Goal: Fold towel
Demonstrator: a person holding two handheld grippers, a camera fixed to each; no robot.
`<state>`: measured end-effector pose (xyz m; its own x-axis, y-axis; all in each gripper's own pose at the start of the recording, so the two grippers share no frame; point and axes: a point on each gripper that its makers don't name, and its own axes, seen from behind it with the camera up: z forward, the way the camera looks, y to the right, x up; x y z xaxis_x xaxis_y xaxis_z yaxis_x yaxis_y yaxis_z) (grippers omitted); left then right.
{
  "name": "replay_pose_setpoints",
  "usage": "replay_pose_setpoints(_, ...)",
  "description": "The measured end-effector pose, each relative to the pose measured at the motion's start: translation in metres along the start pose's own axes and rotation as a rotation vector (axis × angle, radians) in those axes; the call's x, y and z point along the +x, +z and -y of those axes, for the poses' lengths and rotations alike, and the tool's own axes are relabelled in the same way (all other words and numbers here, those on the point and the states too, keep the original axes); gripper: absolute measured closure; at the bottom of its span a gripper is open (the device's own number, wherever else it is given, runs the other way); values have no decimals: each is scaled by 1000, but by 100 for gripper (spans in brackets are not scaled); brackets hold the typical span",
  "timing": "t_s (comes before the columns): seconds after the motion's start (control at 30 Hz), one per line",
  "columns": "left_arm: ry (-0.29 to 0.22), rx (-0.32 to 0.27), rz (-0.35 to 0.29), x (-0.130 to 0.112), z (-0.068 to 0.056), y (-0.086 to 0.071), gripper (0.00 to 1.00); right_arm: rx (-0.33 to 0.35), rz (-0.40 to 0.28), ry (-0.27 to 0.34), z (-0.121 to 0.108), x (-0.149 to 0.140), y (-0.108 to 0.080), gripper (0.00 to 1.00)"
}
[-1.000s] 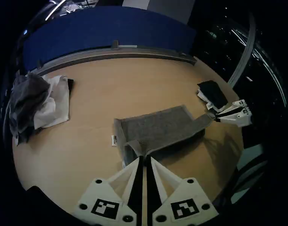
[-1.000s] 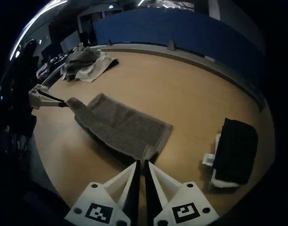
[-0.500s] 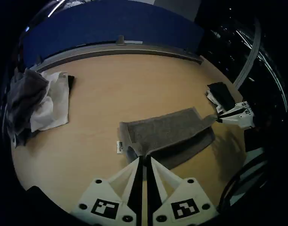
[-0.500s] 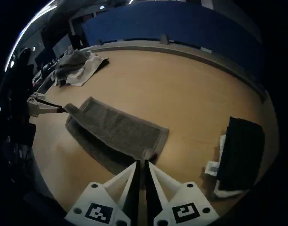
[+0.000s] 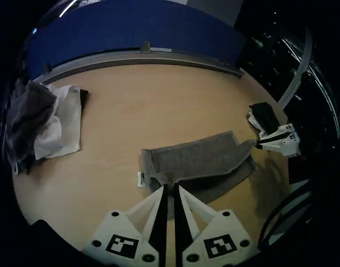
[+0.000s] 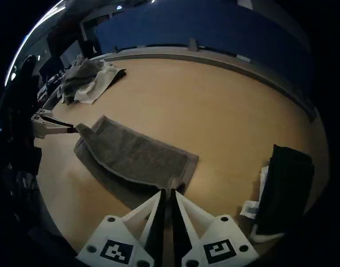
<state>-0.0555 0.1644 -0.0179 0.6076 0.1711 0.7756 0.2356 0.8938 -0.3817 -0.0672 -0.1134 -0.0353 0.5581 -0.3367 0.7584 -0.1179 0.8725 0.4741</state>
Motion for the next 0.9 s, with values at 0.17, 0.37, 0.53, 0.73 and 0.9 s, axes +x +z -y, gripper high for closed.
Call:
replay_pose_setpoints(0.17,-1,9,3,3,4,4,91,-3,-1,13,-4,5,2,92)
replay_pose_setpoints(0.37,-17,21,11,3,11,7,90,0,3,52,-11,10,5,92)
replay_pose_setpoints(0.53,-40,26,12,6,15,12,90,-4,5,65,-14,16,9,92)
replay_pose_setpoints(0.73,-38,34,9,10,20,18,89,-9,9,61,-17,21,16,91)
replay_pose_setpoints(0.9,-34,40,7,12,23,22,89,-15,8,67,-19,25,21,91)
